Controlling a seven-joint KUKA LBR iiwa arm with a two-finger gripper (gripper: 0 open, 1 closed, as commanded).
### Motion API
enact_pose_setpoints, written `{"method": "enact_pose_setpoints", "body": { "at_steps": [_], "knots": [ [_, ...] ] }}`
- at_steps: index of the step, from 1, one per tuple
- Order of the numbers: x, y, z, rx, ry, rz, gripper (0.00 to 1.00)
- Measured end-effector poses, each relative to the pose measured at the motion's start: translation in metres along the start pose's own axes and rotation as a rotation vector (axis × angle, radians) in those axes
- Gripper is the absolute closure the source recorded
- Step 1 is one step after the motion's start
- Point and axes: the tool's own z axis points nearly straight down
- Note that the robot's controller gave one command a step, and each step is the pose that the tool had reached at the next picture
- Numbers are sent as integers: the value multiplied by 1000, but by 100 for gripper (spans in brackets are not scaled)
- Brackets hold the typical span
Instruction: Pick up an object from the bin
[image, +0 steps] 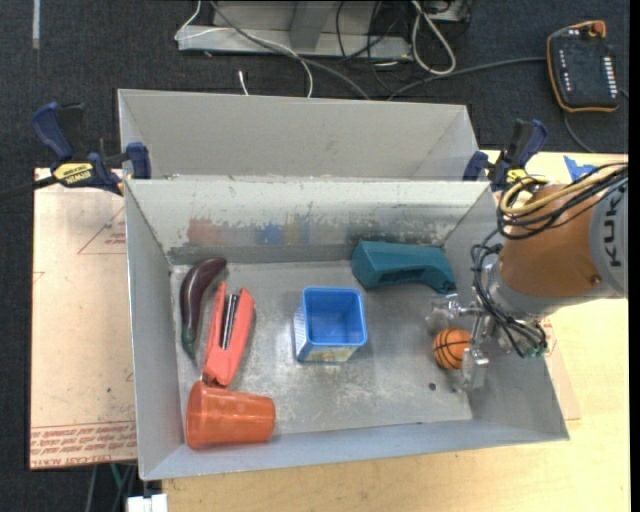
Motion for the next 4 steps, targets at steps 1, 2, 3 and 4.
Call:
{"method": "enact_pose_setpoints", "body": {
  "at_steps": [1, 2, 3, 4],
  "knots": [
    [-11, -4, 0, -1, -1, 3, 0],
    [-4, 0, 0, 0, -3, 0, 0],
    [-10, -2, 0, -1, -5, 1, 100],
    [-10, -2, 0, -1, -4, 1, 100]
  ]
}}
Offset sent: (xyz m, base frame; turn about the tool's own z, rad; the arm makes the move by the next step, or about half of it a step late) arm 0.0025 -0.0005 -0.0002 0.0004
